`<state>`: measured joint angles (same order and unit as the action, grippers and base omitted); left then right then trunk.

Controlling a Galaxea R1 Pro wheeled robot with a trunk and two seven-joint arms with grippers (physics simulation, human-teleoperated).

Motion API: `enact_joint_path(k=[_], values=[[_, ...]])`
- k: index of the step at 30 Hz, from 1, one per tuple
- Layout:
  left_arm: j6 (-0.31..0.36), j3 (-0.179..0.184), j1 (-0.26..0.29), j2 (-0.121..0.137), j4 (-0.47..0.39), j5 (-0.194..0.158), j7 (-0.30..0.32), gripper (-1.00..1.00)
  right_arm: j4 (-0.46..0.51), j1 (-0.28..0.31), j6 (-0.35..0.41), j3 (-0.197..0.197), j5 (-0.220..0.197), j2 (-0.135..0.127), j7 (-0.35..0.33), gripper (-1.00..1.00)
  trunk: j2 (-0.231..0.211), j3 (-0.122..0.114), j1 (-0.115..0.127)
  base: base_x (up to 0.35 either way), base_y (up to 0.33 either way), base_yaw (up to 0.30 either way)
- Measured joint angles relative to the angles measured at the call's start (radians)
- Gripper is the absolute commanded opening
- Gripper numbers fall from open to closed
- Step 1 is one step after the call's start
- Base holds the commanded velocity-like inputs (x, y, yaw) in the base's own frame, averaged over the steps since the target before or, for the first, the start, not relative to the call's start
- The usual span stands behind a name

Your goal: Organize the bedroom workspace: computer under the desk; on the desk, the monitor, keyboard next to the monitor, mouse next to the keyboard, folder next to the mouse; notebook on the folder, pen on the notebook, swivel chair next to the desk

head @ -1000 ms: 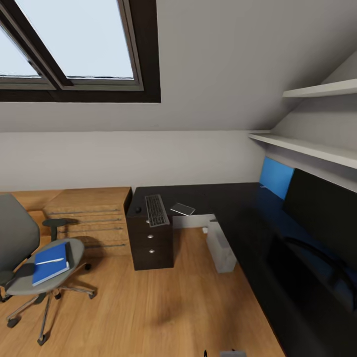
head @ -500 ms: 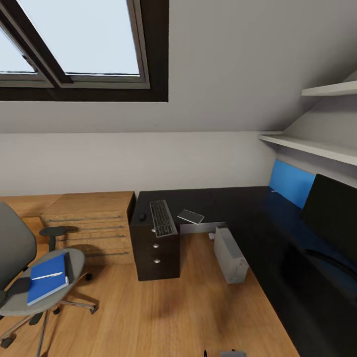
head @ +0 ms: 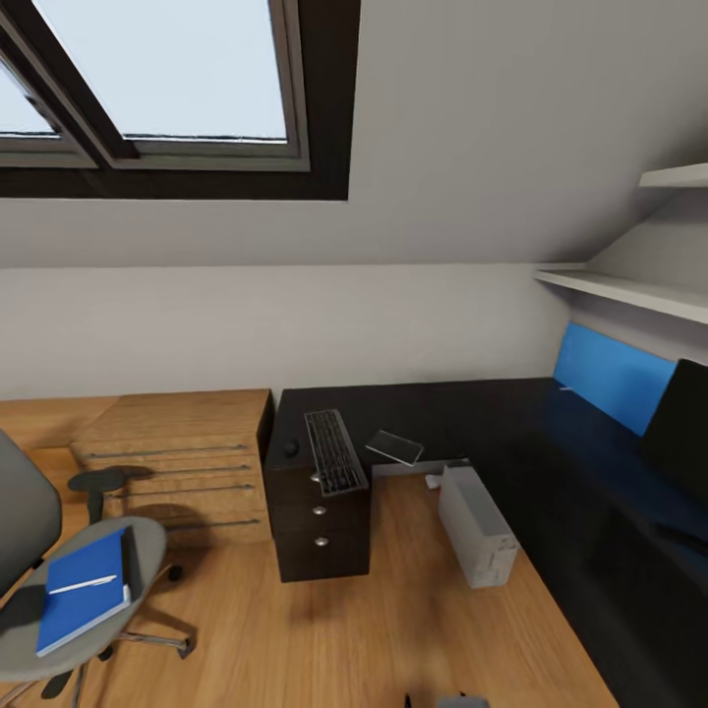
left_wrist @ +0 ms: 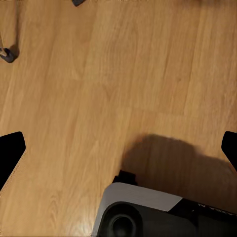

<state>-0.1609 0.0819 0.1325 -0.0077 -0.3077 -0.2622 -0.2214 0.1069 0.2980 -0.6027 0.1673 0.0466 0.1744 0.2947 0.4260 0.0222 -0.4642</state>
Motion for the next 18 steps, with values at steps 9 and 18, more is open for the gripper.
enact_joint_path(k=[9,18], values=[[0.427,0.001,0.002,-0.025,-0.367,-0.004,-0.007,1.00,0.347,0.001,0.198,-0.004,-0.249,0.000,-0.034,1.00,0.000,0.000,0.000,0.327,0.030,0.000],[0.585,0.000,0.001,-0.030,-0.768,-0.006,-0.005,1.00,0.823,0.002,0.682,-0.006,-0.717,-0.033,-0.241,1.00,0.000,0.000,0.000,0.269,0.000,0.000]])
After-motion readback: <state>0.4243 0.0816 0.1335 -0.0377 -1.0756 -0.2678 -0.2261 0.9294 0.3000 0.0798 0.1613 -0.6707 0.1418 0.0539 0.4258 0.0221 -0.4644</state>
